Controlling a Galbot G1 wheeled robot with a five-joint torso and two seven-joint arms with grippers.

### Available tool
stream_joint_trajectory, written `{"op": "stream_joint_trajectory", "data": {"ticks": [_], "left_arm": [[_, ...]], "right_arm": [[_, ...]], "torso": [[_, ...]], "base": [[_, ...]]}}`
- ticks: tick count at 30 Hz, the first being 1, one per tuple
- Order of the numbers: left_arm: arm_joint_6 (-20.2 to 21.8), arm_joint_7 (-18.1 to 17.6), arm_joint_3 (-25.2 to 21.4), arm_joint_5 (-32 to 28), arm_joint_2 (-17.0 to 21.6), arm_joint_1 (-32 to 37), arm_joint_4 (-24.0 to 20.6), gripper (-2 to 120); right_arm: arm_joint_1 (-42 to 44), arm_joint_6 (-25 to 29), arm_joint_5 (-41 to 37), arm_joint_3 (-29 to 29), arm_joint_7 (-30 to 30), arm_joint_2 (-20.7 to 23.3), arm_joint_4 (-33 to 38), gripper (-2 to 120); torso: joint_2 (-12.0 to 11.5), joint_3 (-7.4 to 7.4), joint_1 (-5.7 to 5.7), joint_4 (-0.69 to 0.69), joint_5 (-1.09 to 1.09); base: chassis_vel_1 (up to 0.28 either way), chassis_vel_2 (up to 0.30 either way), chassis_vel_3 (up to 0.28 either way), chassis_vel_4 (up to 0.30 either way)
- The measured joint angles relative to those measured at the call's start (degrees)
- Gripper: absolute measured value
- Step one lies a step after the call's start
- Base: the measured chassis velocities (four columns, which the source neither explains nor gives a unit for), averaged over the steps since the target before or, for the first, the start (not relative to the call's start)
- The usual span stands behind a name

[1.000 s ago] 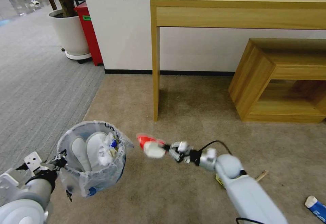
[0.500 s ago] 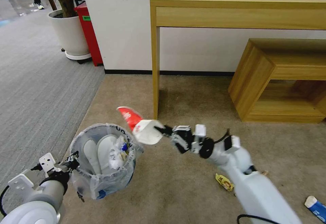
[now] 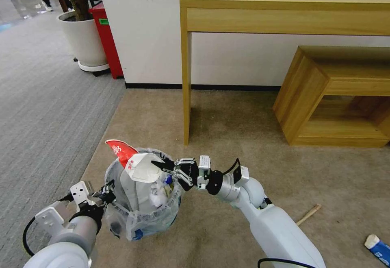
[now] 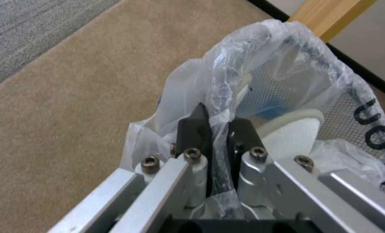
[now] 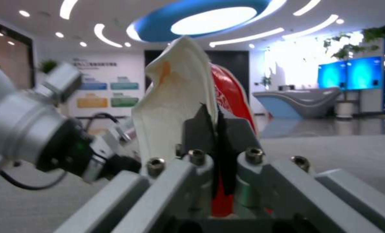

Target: Pick up the trash bin and place the garbage on the floor into it.

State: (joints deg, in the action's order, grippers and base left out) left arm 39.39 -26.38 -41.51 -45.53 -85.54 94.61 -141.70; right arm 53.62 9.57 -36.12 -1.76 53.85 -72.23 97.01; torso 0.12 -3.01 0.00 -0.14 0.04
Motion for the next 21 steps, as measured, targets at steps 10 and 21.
{"op": "stream_joint_trajectory", "data": {"ticks": [10,21], "left_arm": [[0.1,0.1,2.6,0.5,-0.2,0.4,-0.9,3],[-0.1,0.3,-1.5,-1.2,1.0,-0.9,0.3,3]], "right_arm": [[1.8,0.1,2.9,-0.8,-1.3,0.9,-0.6,39],[6.2,-1.4,2.4,-8.4,-21.2,1.6,7.3,82]], "torso": [[0.0,0.0,0.0,0.0,0.01],[0.0,0.0,0.0,0.0,0.01]], "base": [[0.0,0.0,0.0,0.0],[0.0,0.0,0.0,0.0]]}}
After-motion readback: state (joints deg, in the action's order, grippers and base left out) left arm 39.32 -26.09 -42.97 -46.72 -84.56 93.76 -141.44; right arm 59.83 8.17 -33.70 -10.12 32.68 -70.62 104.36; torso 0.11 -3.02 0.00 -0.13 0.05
